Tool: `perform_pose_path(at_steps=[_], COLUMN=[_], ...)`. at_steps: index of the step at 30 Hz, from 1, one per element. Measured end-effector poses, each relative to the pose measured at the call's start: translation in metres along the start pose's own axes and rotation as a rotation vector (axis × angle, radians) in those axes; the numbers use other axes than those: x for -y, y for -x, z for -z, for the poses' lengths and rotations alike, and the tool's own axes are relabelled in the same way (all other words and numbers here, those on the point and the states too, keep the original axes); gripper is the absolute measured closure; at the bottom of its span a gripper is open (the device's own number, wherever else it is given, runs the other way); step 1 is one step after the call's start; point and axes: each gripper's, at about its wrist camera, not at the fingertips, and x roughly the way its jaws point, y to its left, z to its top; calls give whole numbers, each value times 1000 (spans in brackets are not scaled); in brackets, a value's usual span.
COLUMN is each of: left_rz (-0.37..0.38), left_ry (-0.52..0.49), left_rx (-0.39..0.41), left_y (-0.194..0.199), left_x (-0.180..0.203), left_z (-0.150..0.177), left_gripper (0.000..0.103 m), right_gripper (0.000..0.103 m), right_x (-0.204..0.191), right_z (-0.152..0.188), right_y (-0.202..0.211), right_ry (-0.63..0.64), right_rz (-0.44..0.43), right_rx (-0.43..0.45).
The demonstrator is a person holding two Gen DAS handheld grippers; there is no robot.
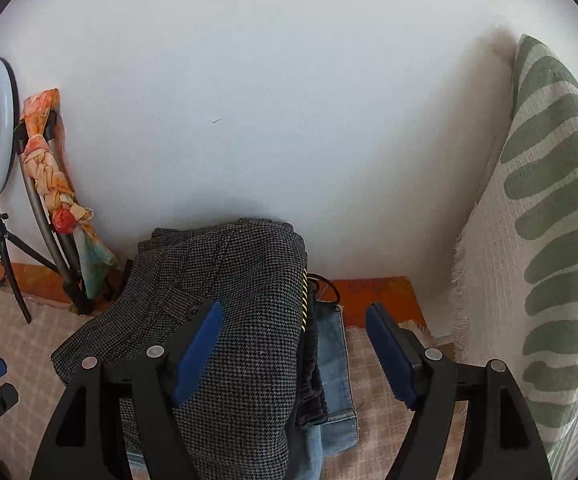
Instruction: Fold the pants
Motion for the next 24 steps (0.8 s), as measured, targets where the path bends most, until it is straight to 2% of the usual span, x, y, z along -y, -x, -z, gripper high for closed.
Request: perform_pose_path(at_steps=[8,15,17,24], left_rz=[18,43,48,66], left_ry=[-47,-106,-115,-160], left_rx=[25,15,17,53], left_y=[40,79,91,137], left_x=[1,3,0,-7], left_z=[4,21,27,43], left_gripper=[34,34,28,27], right_gripper=[20,18,18,17], right_x=[-26,-55,-66,-93], right_z=[31,75,89,125], right_y=[58,106,119,162], right_ry=[2,-34,-31,-57], right_rz=[26,-9,-5,-11], right_rx=[35,59,65,93])
